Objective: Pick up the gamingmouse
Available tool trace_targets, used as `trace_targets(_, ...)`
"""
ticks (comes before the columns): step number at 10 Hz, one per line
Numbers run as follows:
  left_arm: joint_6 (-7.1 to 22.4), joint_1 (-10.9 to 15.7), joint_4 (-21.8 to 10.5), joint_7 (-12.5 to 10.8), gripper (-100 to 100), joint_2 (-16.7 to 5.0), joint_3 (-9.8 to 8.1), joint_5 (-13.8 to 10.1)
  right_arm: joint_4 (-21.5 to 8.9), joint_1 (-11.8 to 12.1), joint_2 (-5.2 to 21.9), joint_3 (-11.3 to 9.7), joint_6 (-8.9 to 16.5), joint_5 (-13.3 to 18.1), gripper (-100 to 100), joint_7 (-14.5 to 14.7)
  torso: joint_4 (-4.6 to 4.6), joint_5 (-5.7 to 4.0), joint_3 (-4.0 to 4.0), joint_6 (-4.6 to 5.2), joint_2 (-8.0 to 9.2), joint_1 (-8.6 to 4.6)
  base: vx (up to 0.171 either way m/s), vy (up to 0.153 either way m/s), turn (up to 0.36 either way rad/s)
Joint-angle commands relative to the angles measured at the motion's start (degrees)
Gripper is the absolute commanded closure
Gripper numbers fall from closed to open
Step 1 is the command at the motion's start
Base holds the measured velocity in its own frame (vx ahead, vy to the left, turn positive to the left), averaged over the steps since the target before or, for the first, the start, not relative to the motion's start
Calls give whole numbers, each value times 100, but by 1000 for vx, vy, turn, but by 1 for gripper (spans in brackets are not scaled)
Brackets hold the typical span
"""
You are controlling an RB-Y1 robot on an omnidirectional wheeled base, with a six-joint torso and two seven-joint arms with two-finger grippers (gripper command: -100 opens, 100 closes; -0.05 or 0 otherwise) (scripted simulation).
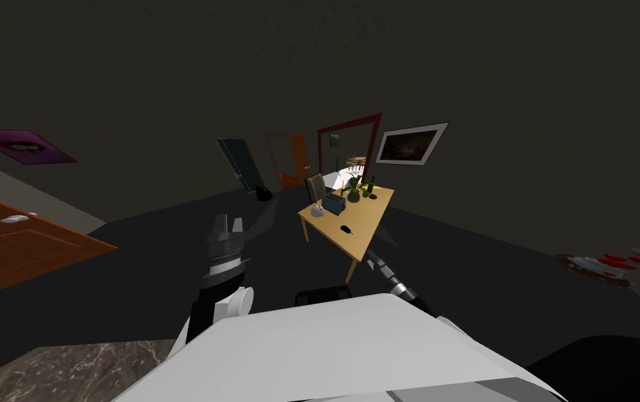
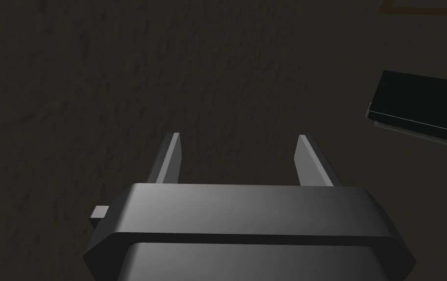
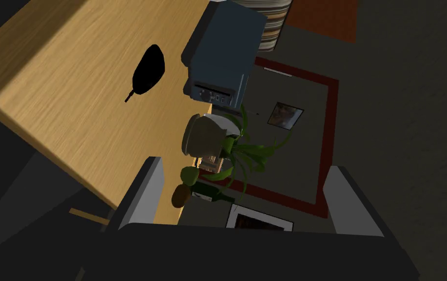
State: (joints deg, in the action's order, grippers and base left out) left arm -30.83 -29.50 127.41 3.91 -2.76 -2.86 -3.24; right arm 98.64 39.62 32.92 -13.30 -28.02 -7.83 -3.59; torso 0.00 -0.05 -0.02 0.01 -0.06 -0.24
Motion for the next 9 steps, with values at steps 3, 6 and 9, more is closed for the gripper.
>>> trace_targets(3,0,1,0,0,0,0,1,0,-457,-61,525,-199,186,29,-100,157,-1,0,-2,-6,-4,0,4,-46,290)
trace_targets(6,0,0,0,0,0,0,0,0,-943,-183,981,-384,323,69,-100,318,-2,0,-7,-4,-12,-5,16,-51,281)
trace_targets(9,0,0,0,0,0,0,0,0,-1414,-337,1411,-562,472,120,-100,500,-4,-1,-12,-5,-21,-3,25,-48,344)
